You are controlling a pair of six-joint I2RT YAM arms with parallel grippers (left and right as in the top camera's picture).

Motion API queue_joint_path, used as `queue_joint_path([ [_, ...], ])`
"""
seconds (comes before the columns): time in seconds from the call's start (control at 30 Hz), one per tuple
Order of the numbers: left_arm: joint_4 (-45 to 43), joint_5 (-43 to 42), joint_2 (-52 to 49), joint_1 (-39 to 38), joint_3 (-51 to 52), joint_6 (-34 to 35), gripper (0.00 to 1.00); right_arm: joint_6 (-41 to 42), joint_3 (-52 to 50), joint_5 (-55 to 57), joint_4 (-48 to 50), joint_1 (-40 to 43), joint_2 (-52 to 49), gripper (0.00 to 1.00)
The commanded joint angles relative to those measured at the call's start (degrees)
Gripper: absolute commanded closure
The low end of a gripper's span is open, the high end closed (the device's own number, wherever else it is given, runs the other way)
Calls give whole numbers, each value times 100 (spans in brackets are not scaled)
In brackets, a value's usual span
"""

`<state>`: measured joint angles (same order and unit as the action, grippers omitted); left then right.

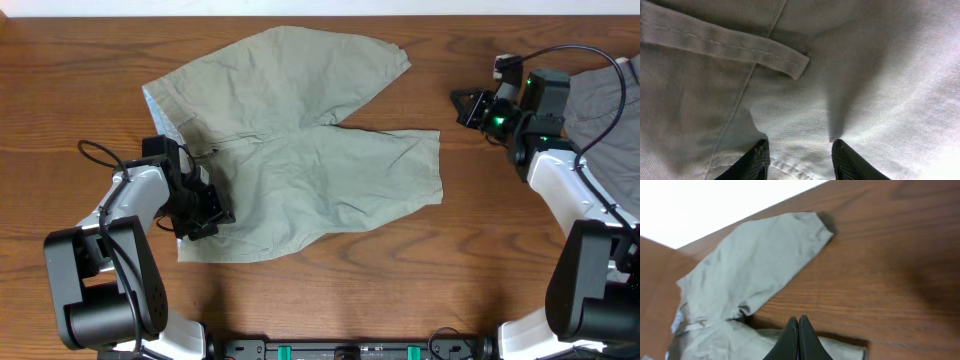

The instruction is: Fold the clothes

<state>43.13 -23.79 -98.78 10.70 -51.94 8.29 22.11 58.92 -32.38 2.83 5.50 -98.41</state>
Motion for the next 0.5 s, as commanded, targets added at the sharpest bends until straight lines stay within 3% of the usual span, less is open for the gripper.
queue_joint_path([
  [0.0, -37, 138, 68, -7, 57, -72, 57, 101, -4, 258, -140, 9, -153, 94],
  [0.07, -33, 138, 68, -9, 57, -72, 57, 74, -4, 282, -455, 11, -223, 90],
  [0.13, -33, 136, 68, -9, 57, -70, 57, -127, -4, 306, -778, 7, -317, 65],
  [0.2, -35, 136, 68, -9, 57, -72, 57, -201, -4, 304, -994, 4, -470, 55],
  [0.47, -33, 136, 68, -9, 57, -72, 56, -201, -4, 101, -872, -186, -1182, 52],
])
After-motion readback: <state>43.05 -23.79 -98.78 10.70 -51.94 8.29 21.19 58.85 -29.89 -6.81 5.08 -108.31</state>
